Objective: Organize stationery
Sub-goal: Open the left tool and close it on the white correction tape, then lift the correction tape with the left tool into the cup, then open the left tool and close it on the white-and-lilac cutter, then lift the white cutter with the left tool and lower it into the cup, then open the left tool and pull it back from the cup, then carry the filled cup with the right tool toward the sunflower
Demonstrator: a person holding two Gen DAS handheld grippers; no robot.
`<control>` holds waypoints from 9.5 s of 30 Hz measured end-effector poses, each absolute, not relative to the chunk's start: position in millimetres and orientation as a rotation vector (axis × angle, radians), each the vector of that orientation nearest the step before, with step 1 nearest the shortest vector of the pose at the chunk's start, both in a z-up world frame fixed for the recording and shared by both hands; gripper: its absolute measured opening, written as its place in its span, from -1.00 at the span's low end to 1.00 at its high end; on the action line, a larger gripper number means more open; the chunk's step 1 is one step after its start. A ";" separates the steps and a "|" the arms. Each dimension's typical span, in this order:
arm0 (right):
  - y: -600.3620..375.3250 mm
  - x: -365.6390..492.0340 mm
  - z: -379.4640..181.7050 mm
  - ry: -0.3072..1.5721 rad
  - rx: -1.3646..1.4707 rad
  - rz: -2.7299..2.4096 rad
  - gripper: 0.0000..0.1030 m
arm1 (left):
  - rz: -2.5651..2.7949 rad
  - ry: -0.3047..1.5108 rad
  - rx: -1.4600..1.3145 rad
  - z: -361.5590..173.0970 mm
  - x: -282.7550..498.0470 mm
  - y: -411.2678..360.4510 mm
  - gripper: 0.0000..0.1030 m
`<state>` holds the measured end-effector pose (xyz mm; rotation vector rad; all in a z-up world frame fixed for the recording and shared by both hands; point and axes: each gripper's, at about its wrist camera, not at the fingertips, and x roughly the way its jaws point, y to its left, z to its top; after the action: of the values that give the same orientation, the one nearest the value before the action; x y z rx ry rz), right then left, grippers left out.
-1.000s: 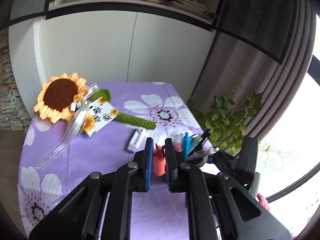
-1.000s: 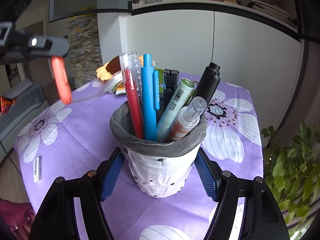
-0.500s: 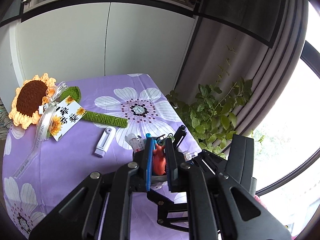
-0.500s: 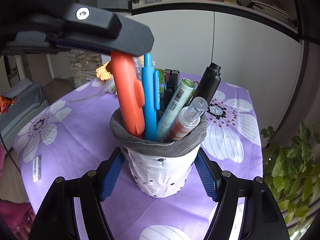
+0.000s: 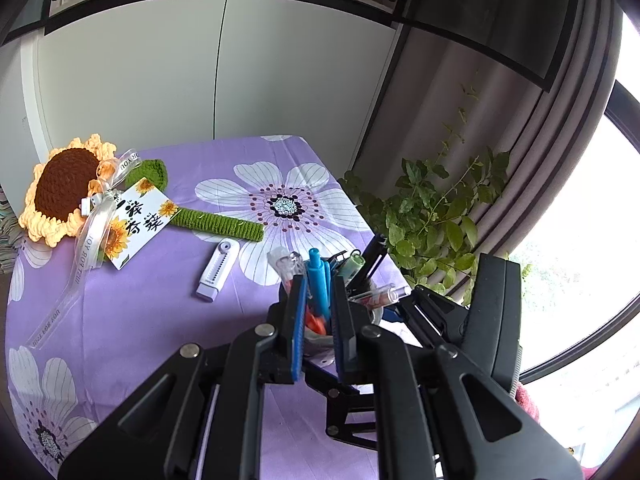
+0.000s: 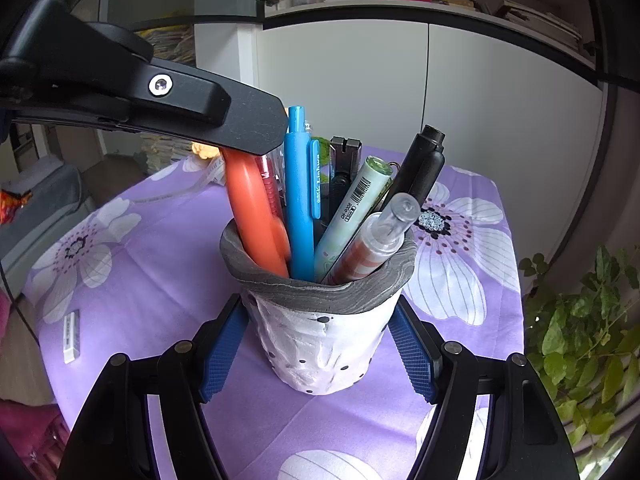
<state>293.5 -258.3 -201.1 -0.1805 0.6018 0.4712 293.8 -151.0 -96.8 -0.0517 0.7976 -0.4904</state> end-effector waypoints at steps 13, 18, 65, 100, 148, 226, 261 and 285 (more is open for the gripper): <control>-256.5 294.3 -202.4 0.607 -0.200 0.456 0.42 | -0.275 0.899 -0.085 -111.9 248.9 -70.5 -0.37; -256.2 294.4 -202.4 0.607 -0.199 0.457 0.42 | -0.114 1.112 -0.133 -148.4 230.8 -35.0 -0.37; -256.3 294.1 -202.2 0.607 -0.199 0.456 0.42 | -0.202 1.108 -0.068 -143.0 237.8 -79.3 -0.74; -254.7 292.5 -201.9 0.607 -0.206 0.448 0.42 | -0.478 0.931 -0.105 -83.3 296.5 -161.3 -0.40; -254.1 294.9 -203.9 0.618 -0.210 0.435 0.41 | -0.279 1.019 0.135 -198.2 423.3 -131.9 -0.55; -253.7 295.0 -203.6 0.621 -0.211 0.433 0.42 | -0.429 0.670 0.127 -79.2 274.5 -148.6 -0.07; -254.1 293.5 -199.4 0.654 -0.092 0.332 0.43 | -0.201 0.492 0.128 -134.3 257.1 -63.0 0.75; -236.0 299.6 -179.3 0.641 -0.060 0.165 0.42 | -0.236 0.526 0.019 -163.9 272.5 -14.1 0.81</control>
<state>299.6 -236.0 -179.3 -0.0597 0.6406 0.1651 272.5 -14.1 -163.9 0.0186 0.5262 -0.2356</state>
